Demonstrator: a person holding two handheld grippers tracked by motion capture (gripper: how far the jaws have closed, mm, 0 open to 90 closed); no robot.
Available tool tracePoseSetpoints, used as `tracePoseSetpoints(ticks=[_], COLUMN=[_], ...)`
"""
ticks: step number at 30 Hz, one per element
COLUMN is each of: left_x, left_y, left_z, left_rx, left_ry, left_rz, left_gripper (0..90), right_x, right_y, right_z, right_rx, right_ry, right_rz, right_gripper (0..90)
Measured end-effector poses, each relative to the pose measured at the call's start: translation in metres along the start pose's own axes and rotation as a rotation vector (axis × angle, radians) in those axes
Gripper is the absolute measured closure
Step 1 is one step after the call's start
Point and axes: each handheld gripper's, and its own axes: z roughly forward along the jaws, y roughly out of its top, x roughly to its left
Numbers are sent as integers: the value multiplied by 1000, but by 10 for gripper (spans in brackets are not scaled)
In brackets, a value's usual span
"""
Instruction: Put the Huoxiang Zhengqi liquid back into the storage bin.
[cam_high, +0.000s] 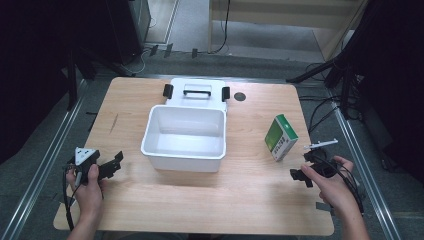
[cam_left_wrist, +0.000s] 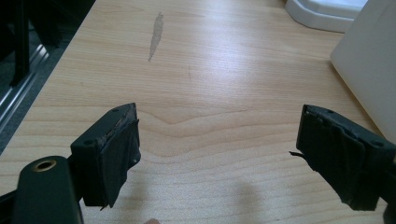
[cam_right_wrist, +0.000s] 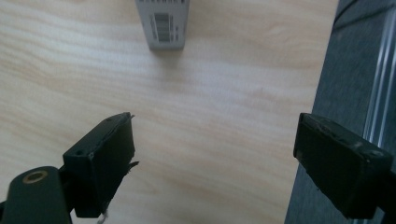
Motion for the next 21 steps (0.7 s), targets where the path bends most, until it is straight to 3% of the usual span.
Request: tracePoseSetpoints(ticks=[6, 11, 14, 21], left_x=[0, 0, 1, 1], left_y=[0, 0, 0, 0], left_z=[0, 0, 0, 0], left_rx=[0, -2, 0, 0], left_ry=[0, -3, -3, -4], left_rz=[0, -3, -4, -6], left_gripper=[145, 145, 145, 145], right_x=[-1, 8, 14, 18], right_y=[24, 47, 61, 92], right_z=[-11, -27, -37, -49], right_rx=[105, 171, 188, 196], right_ry=[33, 91, 82, 37], right_rz=[-32, -94, -119, -104], right_gripper=[122, 121, 122, 179])
